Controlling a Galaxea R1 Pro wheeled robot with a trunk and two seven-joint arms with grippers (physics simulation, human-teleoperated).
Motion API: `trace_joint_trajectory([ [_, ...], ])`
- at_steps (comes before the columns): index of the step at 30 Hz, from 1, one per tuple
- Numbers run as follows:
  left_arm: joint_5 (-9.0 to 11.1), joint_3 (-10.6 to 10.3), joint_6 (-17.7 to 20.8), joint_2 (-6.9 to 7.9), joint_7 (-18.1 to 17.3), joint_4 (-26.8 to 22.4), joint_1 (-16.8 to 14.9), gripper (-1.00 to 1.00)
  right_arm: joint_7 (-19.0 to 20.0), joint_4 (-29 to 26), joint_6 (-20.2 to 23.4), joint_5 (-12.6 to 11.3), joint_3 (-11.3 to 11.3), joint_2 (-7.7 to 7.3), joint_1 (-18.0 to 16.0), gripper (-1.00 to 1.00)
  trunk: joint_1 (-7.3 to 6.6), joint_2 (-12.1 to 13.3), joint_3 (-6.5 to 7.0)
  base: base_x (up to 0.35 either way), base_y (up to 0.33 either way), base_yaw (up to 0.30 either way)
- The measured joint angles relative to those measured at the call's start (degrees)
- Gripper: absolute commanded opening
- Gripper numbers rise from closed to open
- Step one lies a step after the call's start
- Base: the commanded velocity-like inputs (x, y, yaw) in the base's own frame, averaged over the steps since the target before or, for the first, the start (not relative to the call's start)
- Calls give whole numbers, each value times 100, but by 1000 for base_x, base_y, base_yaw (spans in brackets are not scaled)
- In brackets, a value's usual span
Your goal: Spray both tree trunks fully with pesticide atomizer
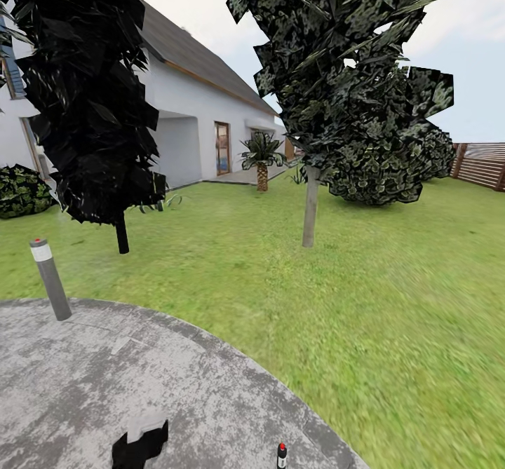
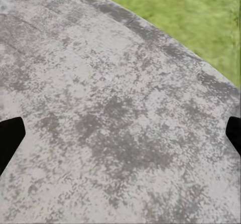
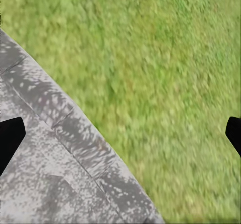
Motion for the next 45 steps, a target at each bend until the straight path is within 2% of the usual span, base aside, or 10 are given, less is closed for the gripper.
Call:
trace_joint_trajectory([
  [3,-4,-15,1,-40,39,-128,1,100,8,5,-1,4,3,3,0,100,0,0,0,0,0,0],
  [7,-13,-177,-6,-55,-43,-85,1,100,20,6,-1,5,7,6,1,100,0,0,0,0,0,0],
  [12,-18,-386,-34,-59,-135,-44,1,100,30,-1,-2,13,14,90,1,100,0,0,0,0,0,0],
  [13,-16,-505,-43,-62,-151,-36,1,100,31,-6,-6,16,20,126,1,100,0,0,0,0,0,0],
  [15,-13,-534,-72,-65,-156,-35,1,100,32,-8,-9,15,19,152,1,100,0,0,0,22,21,0],
  [16,-12,-614,-376,-73,-156,-24,1,100,27,-9,-10,16,22,190,1,100,0,0,0,115,111,0],
  [17,-11,-634,-467,-72,-157,-19,1,100,26,-9,-10,16,19,217,1,100,0,0,0,160,157,0],
  [27,-18,-669,-612,-75,-160,-7,1,100,24,7,-10,9,9,359,1,100,0,0,3,210,212,-117],
  [45,-19,-649,-643,-70,-160,-6,1,100,24,8,-11,8,9,383,1,100,0,0,48,65,86,-275],
])
